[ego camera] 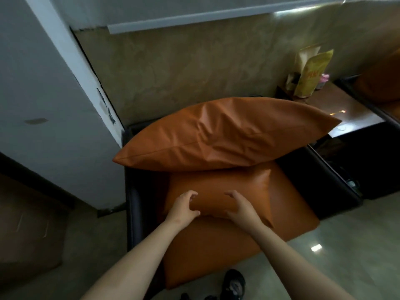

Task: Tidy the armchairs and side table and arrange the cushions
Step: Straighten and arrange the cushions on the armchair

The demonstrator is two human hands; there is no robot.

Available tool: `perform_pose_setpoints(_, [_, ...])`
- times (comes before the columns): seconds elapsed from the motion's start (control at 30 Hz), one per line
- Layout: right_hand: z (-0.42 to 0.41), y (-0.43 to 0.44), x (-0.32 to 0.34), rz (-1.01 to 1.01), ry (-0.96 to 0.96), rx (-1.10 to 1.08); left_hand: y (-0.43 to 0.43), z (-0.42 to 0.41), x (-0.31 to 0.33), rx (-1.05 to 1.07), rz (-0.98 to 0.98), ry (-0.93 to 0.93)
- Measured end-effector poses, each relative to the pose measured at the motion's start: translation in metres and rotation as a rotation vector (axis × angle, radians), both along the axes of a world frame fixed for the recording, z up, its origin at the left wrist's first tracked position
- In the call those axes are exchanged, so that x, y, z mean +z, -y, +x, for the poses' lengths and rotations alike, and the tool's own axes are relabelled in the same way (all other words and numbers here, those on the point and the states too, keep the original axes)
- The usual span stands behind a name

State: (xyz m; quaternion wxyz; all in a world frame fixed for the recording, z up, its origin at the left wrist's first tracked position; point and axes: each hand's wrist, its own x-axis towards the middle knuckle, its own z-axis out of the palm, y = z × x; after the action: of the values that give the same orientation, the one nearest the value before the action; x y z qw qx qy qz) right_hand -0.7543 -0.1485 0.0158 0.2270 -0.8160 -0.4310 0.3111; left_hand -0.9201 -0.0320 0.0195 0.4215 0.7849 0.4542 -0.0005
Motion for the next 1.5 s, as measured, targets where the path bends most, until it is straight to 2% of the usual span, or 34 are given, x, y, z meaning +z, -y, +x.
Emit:
perform_pose_setpoints(0.37, [0.065, -0.012, -0.032, -0.020, -0.064, -0.051, -0.008, 0.091, -0.026, -0.039, -0.039, 0.012])
perform_pose_setpoints(0.63, [0.129, -0.019, -0.086, -0.080, -0.096, -0.271, -0.006, 0.160, -0.084, -0.044, -0.090, -0.018])
perform_pose_setpoints(0.77, [0.150, -0.011, -0.120, -0.140, -0.059, -0.345, -0.003, 0.187, -0.111, -0.098, -0.032, -0.051])
perform_pose_setpoints(0.97, [0.162, 0.000, -0.151, -0.144, -0.157, -0.460, -0.006, 0.222, -0.133, -0.157, 0.105, -0.090])
perform_pose_setpoints(1.2, [0.167, 0.000, -0.175, -0.160, -0.447, -0.668, -0.008, 0.229, -0.154, -0.199, 0.227, -0.082])
perform_pose_setpoints(1.37, [0.165, 0.009, -0.179, -0.191, -0.443, -0.685, 0.001, 0.219, -0.161, -0.161, 0.284, -0.022])
perform_pose_setpoints(1.5, [0.145, 0.017, -0.176, -0.195, -0.407, -0.728, 0.005, 0.206, -0.158, -0.147, 0.240, 0.021])
